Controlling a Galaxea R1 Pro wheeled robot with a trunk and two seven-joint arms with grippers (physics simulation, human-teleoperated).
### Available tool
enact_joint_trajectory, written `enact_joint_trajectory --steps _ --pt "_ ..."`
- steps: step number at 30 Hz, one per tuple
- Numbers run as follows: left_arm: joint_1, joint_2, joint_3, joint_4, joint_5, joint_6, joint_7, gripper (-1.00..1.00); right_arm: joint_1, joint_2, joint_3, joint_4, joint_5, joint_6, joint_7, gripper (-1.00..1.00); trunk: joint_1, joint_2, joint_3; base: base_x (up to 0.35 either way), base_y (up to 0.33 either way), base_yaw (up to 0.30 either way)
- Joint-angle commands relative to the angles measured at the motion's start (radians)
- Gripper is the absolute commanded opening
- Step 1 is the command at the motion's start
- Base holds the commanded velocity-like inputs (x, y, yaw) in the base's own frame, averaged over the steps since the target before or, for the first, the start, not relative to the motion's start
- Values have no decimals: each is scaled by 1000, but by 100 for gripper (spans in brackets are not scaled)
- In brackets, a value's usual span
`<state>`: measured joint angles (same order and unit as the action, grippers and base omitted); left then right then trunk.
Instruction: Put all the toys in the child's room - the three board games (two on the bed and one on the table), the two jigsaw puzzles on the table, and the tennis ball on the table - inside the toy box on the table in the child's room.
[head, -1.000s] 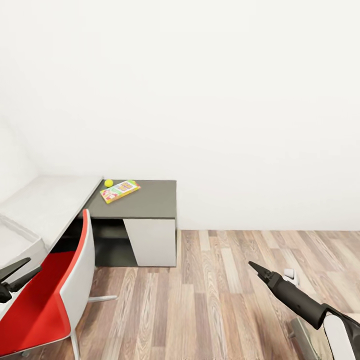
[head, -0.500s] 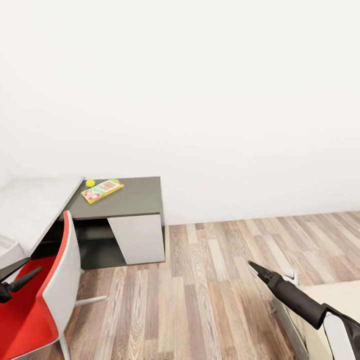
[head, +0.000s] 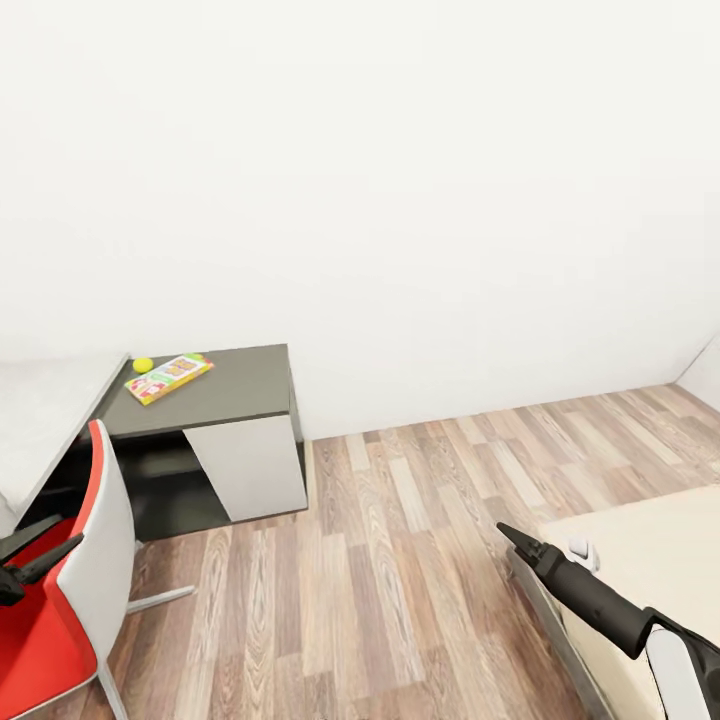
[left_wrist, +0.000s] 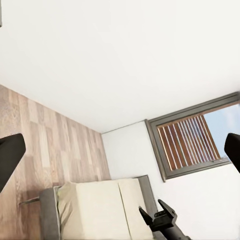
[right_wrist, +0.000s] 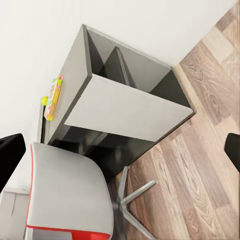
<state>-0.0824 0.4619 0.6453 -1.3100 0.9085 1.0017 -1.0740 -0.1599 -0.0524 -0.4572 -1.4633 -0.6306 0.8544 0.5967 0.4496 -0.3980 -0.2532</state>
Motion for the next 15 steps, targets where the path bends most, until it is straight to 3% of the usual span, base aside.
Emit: enact_joint_trajectory --steps 1,15 --pt "0 0 1 0 1 4 -2 100 -1 0 -1 0 0 6 3 100 0 -2 -3 -46 0 -220" --pt "0 0 1 0 1 3 -2 100 -1 -1 -1 0 0 6 3 100 0 -2 -17 -8 0 -220"
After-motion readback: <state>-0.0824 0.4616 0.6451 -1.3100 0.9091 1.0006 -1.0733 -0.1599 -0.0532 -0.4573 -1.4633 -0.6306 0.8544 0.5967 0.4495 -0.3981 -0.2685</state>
